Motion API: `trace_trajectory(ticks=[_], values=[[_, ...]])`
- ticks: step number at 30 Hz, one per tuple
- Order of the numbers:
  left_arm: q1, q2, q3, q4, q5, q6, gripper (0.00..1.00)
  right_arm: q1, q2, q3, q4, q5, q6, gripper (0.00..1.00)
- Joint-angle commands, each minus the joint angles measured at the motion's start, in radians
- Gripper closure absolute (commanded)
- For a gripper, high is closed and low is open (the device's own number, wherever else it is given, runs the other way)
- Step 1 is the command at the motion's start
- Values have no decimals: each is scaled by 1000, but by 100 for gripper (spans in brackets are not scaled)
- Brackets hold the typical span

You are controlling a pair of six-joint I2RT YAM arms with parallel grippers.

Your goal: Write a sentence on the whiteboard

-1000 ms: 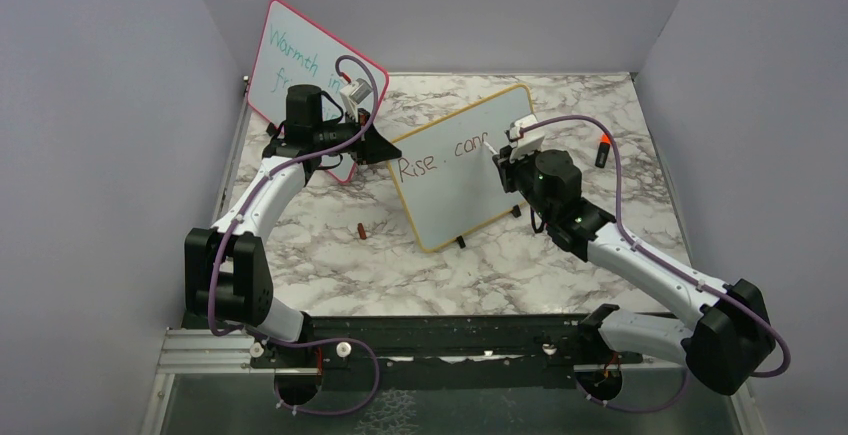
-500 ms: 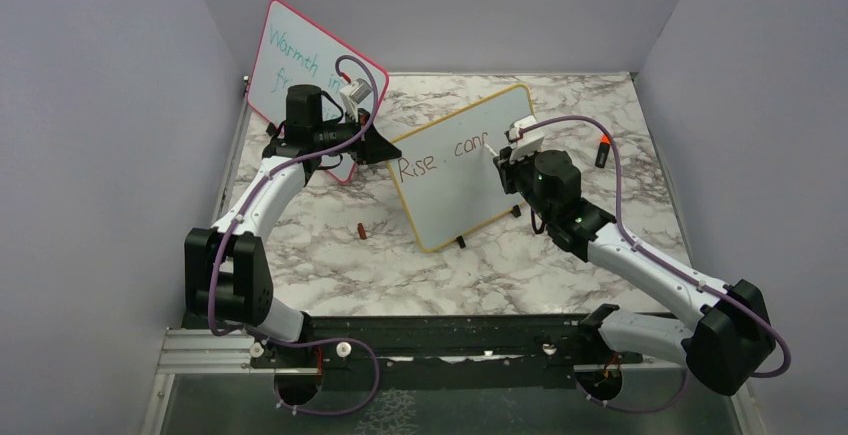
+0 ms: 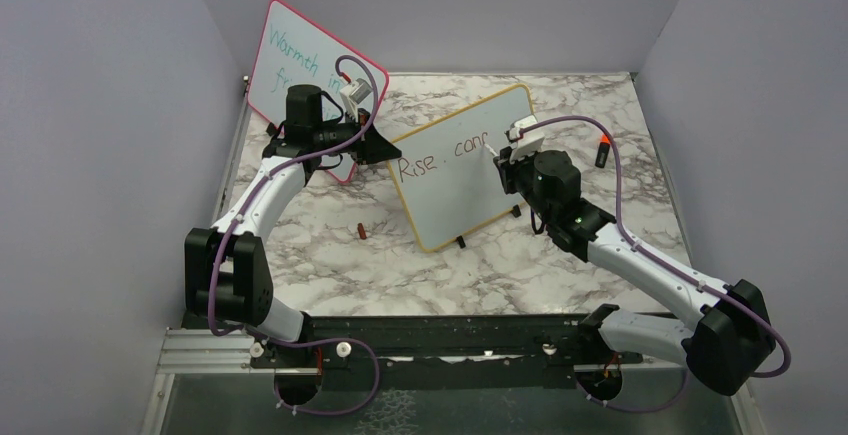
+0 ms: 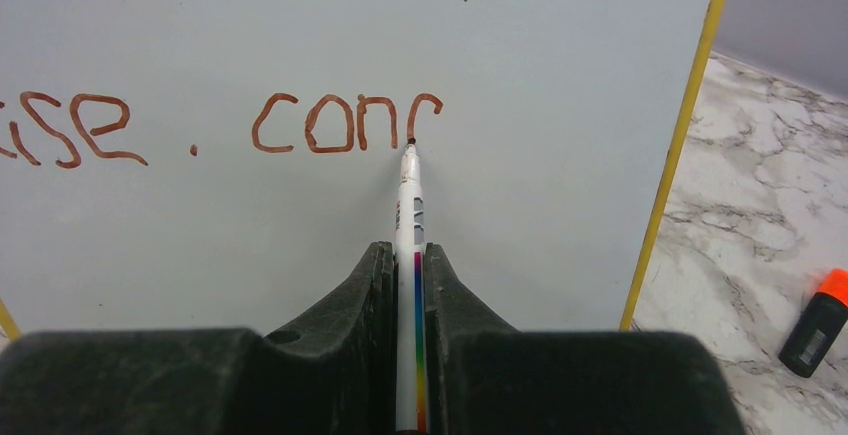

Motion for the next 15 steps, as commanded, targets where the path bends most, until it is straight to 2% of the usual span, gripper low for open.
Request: trace_trajectory(ticks=[1,15], values=[[7,11,-6,-45,-11,54,100,-4,-1,-10,-40,44,9,99],[7,10,-6,-45,-8,56,100,-4,7,-10,10,66,0,99]])
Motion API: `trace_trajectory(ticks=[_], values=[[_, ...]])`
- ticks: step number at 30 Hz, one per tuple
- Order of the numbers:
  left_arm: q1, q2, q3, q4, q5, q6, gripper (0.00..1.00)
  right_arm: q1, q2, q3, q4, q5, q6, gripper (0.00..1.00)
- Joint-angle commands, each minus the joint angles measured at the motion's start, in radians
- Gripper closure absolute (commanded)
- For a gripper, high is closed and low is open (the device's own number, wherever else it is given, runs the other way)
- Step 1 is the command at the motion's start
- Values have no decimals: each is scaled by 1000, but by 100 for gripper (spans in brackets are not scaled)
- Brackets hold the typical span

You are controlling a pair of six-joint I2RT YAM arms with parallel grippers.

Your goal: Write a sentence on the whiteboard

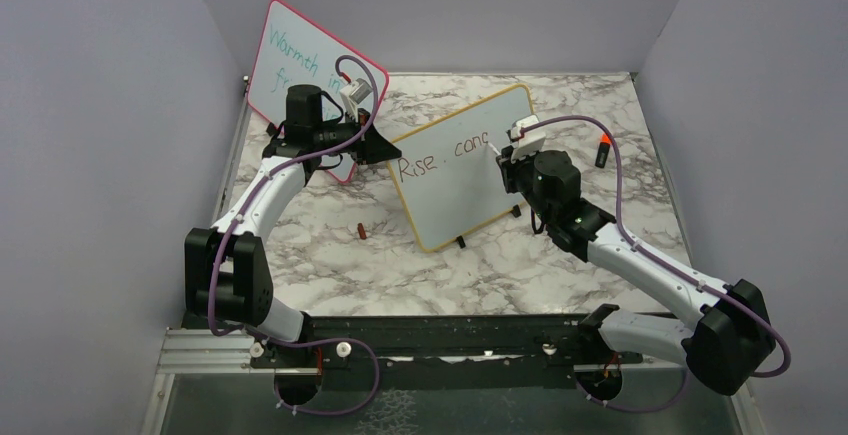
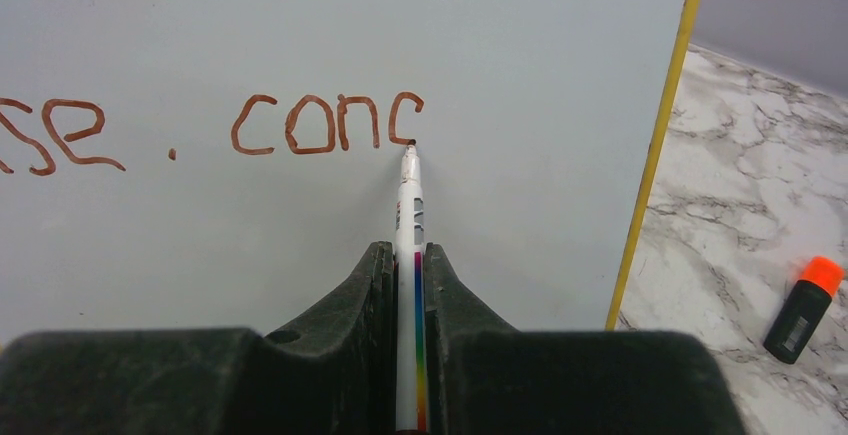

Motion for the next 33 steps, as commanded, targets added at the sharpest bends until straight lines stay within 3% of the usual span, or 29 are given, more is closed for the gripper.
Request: trace_trajectory(ticks=[1,33], values=[[7,9,-6,-45,-7,56,100,-4,8,-9,15,35,-1,99],[7,15,-6,-46,-9,55,100,-4,38,55,89,-10,-37,99]])
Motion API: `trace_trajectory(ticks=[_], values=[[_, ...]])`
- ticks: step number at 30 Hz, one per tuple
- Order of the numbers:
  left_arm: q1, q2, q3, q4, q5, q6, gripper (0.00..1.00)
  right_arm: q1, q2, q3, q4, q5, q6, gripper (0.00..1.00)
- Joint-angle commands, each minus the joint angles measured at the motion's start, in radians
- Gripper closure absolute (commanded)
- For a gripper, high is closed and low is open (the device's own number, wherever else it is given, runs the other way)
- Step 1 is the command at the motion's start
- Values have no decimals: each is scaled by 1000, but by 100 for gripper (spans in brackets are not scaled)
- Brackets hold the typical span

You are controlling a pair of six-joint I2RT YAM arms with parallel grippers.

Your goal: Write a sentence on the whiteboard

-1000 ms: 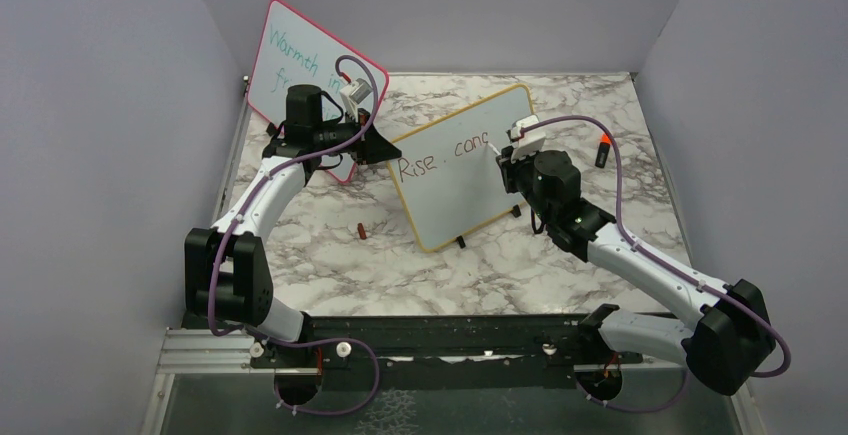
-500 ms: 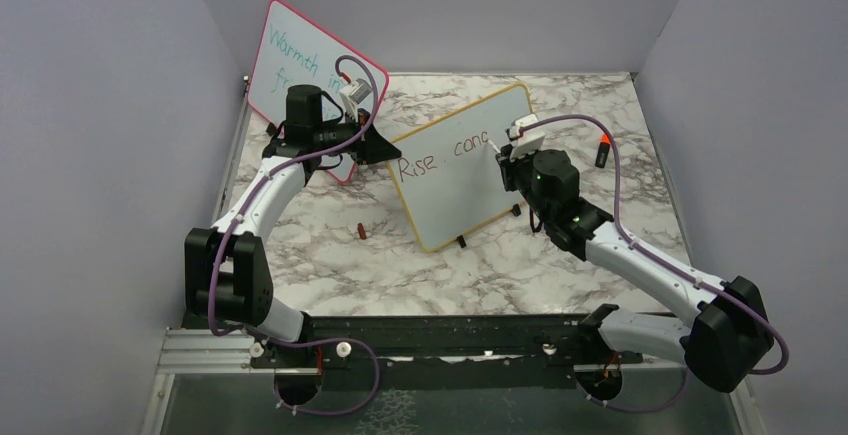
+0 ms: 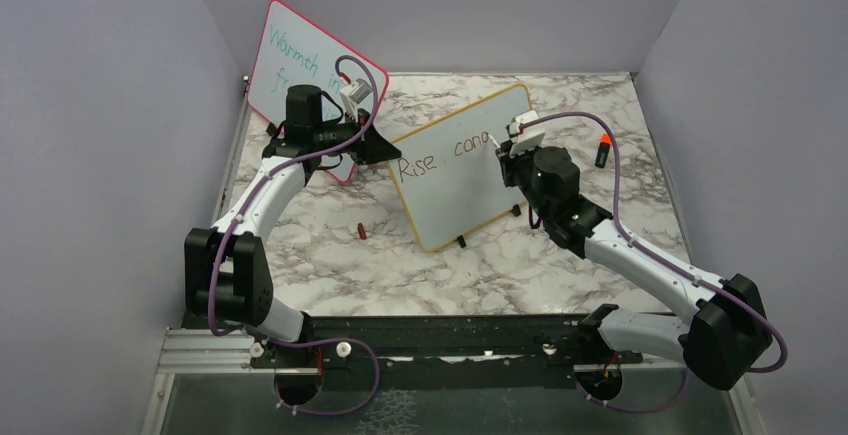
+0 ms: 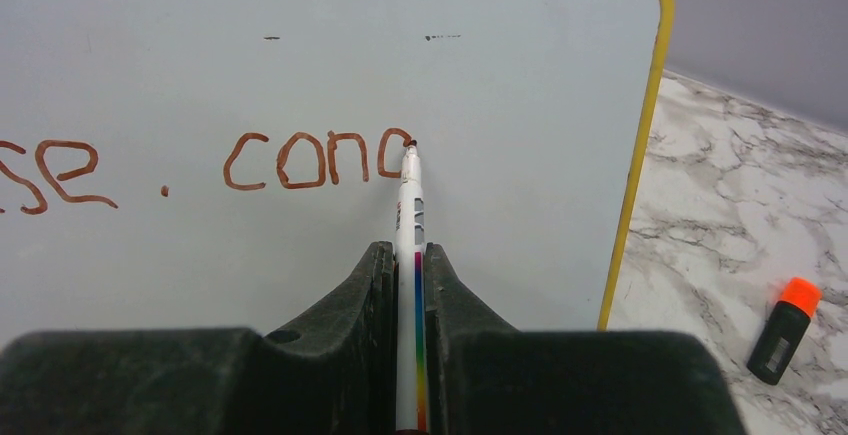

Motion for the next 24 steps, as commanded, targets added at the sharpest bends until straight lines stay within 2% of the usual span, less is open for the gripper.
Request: trace_trajectory(ticks=[1,24], values=[[5,15,-5,-41,-9,55,100,-4,10,39,28,-19,-9,99],[6,14,-4,-41,-12,55,100,-5,-35,-35,-126,-8,57,99]])
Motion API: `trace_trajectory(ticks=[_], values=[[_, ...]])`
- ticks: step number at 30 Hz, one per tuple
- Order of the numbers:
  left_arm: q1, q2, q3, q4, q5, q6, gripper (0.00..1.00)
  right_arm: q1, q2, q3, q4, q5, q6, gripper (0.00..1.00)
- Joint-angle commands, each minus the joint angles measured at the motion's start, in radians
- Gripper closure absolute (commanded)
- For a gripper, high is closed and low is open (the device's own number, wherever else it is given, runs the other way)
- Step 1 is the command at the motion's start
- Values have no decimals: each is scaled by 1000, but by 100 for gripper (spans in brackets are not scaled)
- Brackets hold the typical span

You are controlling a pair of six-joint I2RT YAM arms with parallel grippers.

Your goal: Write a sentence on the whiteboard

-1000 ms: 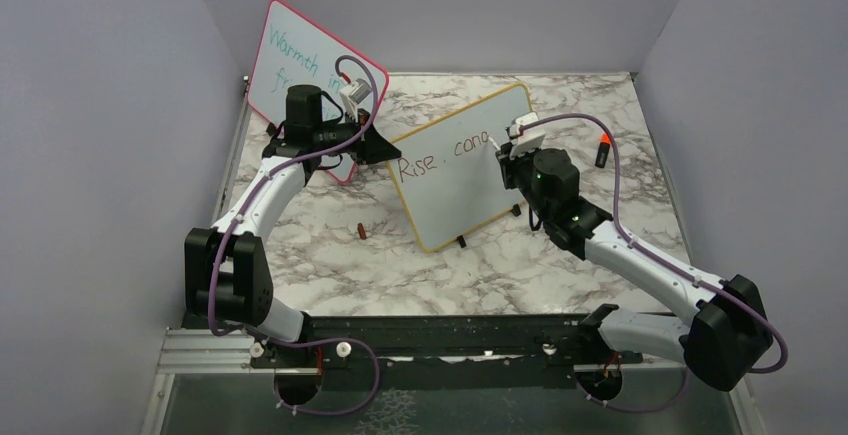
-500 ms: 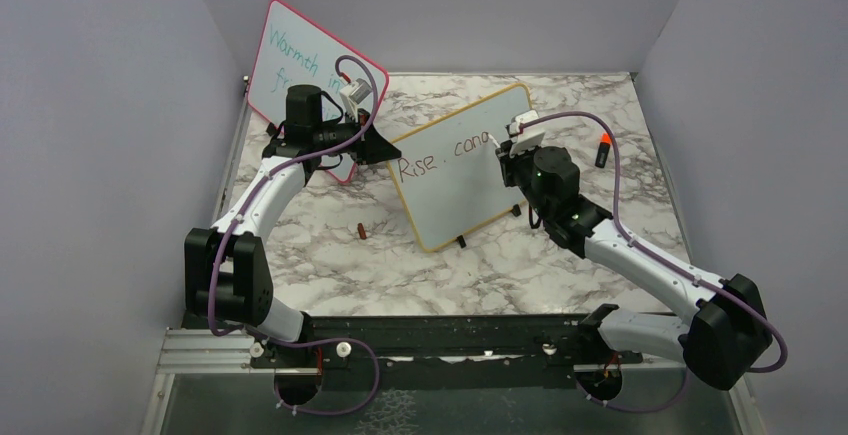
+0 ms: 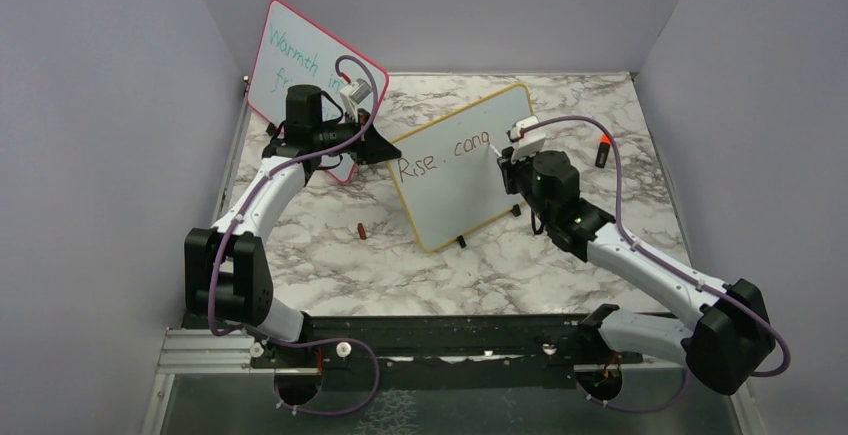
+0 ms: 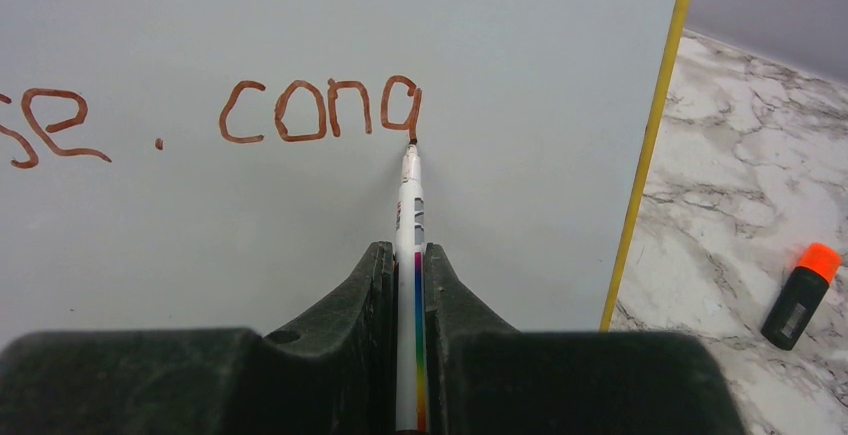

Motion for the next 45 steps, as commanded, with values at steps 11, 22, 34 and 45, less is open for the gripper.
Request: trace_trajectory(ticks=[11,22,34,45], values=[[6,13,-3,-41,-10,55,100,-4,-22,-31,-84,17,30,99],[6,14,-3,-41,-9,53,100,-4,-5,-7,-12,31,3,99],[6,13,-3,-40,-10,54,100,-4,-22,26,52,37,-28,99],[6,0,6,-43,-17,53,100,-4,-159,9,2,17,-12,99]])
